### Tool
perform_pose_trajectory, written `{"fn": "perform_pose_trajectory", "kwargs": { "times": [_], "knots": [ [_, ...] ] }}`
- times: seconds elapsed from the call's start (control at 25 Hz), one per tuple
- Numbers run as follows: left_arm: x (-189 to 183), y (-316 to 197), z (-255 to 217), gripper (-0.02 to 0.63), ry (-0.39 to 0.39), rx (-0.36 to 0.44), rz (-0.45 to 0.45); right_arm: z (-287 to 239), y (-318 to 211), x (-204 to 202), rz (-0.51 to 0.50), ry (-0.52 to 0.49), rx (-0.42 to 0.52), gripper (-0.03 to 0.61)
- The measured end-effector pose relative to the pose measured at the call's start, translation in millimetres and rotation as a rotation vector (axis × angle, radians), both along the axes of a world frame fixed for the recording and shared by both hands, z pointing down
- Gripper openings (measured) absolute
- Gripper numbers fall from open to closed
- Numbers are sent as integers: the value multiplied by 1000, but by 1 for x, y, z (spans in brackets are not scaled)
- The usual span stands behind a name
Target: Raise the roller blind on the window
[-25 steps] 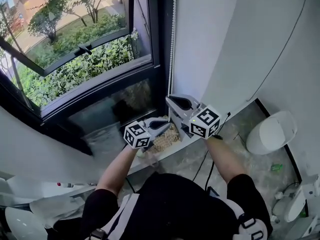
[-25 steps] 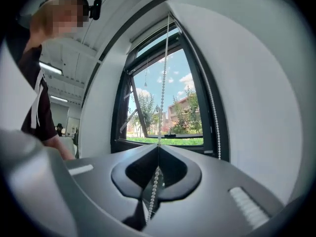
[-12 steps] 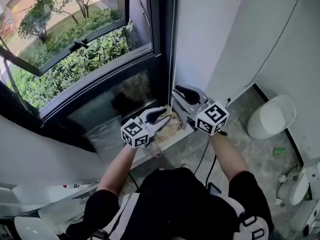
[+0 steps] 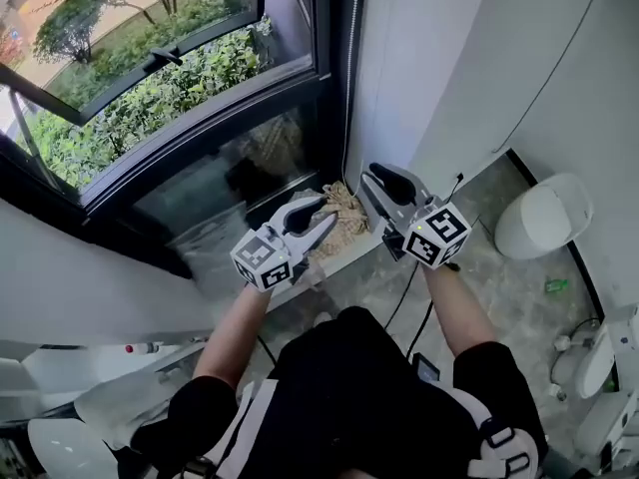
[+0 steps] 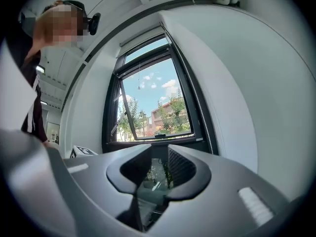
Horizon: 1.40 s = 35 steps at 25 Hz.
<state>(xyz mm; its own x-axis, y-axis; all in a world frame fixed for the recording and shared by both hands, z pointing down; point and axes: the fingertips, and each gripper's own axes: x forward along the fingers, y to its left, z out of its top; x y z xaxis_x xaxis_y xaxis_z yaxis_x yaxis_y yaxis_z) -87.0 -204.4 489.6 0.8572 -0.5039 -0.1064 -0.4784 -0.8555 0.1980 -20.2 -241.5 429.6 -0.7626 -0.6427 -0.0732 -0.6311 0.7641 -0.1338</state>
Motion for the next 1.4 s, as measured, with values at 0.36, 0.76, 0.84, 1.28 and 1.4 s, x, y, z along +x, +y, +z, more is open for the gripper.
{"fn": "perform_pose_trajectory", "kwargs": {
  "times": [0.36,0.76,0.84,1.28,1.4],
  "knots": [
    [2,31,-16,100,-10,51,-113,0,48,20,-58,-10,22,77],
    [61,94,-32,0,-24,89,-295,6,119,106,-101,-7,20,37],
    [69,112,-34,0,-18,89,-326,9,136,122,-111,-21,14,30],
    [97,213,-21,0,-22,77,-510,31,208,184,-164,-47,-10,12],
    [94,234,-21,0,-14,63,-541,28,221,183,-184,-63,-17,3]
  ]
}}
